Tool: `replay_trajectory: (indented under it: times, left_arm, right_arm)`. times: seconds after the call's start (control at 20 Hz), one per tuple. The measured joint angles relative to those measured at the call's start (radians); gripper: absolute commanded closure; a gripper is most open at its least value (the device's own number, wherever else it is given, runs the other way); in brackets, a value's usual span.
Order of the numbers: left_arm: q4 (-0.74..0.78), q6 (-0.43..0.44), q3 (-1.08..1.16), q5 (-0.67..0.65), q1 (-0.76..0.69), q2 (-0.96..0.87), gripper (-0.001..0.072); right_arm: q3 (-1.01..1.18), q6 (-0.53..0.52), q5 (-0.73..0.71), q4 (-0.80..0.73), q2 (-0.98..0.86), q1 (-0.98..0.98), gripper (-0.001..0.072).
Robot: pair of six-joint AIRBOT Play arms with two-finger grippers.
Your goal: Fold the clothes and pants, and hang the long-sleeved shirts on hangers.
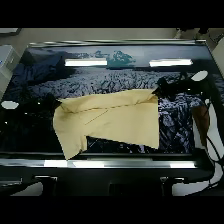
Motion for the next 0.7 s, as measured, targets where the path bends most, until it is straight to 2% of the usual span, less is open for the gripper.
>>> replay_trajectory:
  times: [0.05,0.1,0.2,0.3,0.35,0.4,0.55,0.7]
  left_arm:
    - [-0.016,0.019,0.004,-0.002,0.011,-0.013,0.0124]
    - [-0.021,0.043,0.016,-0.019,0.029,-0.021,0.0101]
    - [0.001,0.084,0.055,-0.098,0.091,-0.032,0.0117]
    - [0.072,0.085,0.085,-0.185,0.169,-0.04,0.0128]
    - [0.119,0.078,0.09,-0.231,0.207,-0.046,0.0171]
    - [0.163,0.071,0.086,-0.275,0.238,-0.054,0.0253]
    - [0.238,0.089,0.047,-0.341,0.288,-0.087,0.0262]
    - [0.262,0.134,0.023,-0.371,0.302,-0.134,0.0261]
  right_arm:
    - [0.003,-0.01,0.002,0.001,-0.007,-0.004,0.0182]
    - [0.008,-0.023,0.015,-0.007,-0.006,-0.017,0.0144]
    - [0.013,-0.047,0.084,-0.063,0.014,-0.062,0.0144]
    - [0.0,-0.067,0.187,-0.168,0.048,-0.117,0.0144]
    - [-0.024,-0.078,0.243,-0.23,0.073,-0.145,0.0144]
    - [-0.061,-0.09,0.286,-0.282,0.105,-0.17,0.0144]
    - [-0.216,-0.109,0.337,-0.372,0.218,-0.22,0.0144]
    - [-0.36,-0.12,0.343,-0.394,0.322,-0.238,0.0145]
